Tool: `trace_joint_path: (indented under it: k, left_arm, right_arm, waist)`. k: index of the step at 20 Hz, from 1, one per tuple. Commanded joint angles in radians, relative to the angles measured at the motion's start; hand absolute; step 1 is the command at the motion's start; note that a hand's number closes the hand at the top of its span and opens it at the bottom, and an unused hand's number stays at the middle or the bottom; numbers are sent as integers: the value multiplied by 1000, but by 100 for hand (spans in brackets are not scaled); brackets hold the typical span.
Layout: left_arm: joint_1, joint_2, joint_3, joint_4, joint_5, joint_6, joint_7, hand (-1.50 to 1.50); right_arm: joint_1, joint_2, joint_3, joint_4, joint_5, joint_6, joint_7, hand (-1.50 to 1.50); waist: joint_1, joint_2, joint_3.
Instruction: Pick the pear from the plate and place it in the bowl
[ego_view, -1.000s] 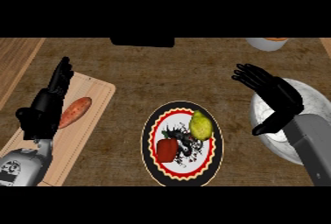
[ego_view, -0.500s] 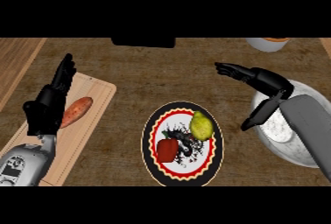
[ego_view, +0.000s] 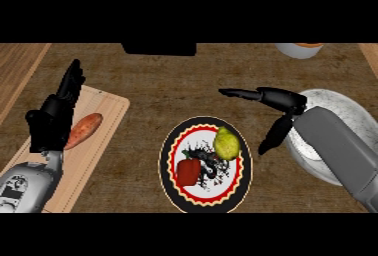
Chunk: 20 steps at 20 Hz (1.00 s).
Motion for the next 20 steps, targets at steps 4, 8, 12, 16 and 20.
trace_joint_path:
  k: [4,8,12,16,20]
  left_arm:
    - [-3,-32,-7,9,-29,18,16,0]
    - [4,5,35,-23,-6,-23,25,0]
    - [-9,-32,14,-11,-46,3,37,0]
    - [11,-46,23,14,-53,-6,-7,0]
    - [38,-38,47,-22,-39,-20,1,0]
  right_arm:
    - [-58,31,142,153,173,47,-198,-150]
    - [-87,147,175,250,207,-21,-175,-150]
    - [-98,203,180,336,229,-63,-217,-150]
    - [-107,262,173,401,236,-88,-222,-150]
    - [-137,274,168,456,246,-82,-265,-150]
  waist:
    - [-10,-2,-1]
    - [-8,-5,-1]
    - [-11,-3,-1]
    - [-16,-4,-1]
    - [-13,-6,-1]
